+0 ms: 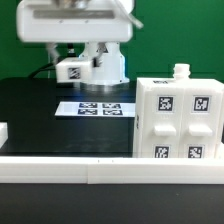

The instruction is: Assemble cabinet

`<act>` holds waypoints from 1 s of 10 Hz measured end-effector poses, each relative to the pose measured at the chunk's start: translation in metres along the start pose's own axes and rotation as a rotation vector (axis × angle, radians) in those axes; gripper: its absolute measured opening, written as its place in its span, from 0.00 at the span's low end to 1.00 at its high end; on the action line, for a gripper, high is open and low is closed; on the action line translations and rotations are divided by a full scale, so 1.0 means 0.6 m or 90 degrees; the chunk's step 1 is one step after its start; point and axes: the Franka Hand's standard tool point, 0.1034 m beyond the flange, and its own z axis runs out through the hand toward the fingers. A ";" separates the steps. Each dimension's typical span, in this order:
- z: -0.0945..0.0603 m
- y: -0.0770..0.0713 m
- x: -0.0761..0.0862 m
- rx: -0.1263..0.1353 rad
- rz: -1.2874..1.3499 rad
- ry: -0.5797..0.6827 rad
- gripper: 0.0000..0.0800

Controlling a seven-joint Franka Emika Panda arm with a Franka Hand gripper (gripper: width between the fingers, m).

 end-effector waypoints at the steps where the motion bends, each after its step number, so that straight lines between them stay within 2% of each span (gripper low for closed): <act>1: -0.018 -0.034 0.023 -0.005 0.012 -0.004 0.70; 2: -0.029 -0.053 0.043 -0.004 0.010 -0.001 0.70; 4: -0.018 -0.042 0.034 -0.005 0.006 -0.005 0.70; 8: -0.018 -0.047 0.034 -0.006 0.006 -0.006 0.70; 9: -0.025 -0.063 0.037 -0.005 0.008 -0.007 0.70; 10: -0.042 -0.095 0.050 -0.002 0.001 -0.006 0.70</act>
Offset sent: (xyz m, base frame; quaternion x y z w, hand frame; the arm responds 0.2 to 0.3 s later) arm 0.0000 0.0000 0.0000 0.0000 0.0000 0.0000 1.0000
